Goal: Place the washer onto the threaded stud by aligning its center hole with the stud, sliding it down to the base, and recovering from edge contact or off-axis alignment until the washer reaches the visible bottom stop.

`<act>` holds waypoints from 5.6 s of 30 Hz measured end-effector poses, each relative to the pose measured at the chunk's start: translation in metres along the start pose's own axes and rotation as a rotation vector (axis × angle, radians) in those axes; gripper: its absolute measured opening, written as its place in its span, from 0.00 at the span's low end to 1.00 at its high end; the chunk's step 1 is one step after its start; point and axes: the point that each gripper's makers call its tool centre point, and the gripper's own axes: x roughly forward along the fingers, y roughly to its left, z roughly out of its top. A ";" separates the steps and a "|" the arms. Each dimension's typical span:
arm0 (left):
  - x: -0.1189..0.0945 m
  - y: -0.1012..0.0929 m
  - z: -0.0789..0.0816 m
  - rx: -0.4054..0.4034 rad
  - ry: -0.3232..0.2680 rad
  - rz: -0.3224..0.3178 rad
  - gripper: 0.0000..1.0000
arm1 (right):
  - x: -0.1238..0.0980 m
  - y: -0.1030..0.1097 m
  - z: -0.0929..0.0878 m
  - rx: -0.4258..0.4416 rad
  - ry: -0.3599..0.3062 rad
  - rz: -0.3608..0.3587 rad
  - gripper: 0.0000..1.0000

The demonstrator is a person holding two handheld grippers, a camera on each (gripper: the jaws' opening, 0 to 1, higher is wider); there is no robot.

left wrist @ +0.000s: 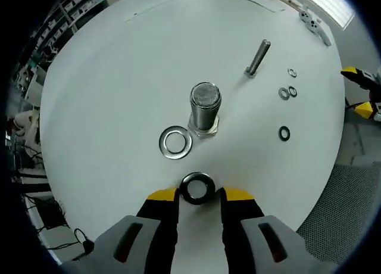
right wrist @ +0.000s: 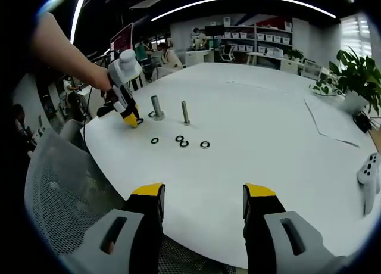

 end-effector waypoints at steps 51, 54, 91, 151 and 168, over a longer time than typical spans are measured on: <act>-0.001 -0.003 0.000 0.058 0.093 -0.070 0.18 | 0.000 0.000 -0.001 0.004 0.003 0.003 0.55; -0.002 -0.004 0.002 0.080 0.085 -0.066 0.18 | 0.001 0.000 -0.001 0.001 0.003 0.005 0.55; -0.063 -0.008 0.052 0.285 -0.010 -0.076 0.18 | 0.001 0.000 0.000 0.000 0.003 0.003 0.55; -0.012 -0.006 0.073 0.325 0.024 -0.022 0.19 | 0.002 0.001 -0.003 -0.001 0.016 0.006 0.54; 0.000 -0.006 0.069 0.288 0.022 -0.032 0.19 | 0.002 0.000 -0.003 0.003 0.013 0.007 0.53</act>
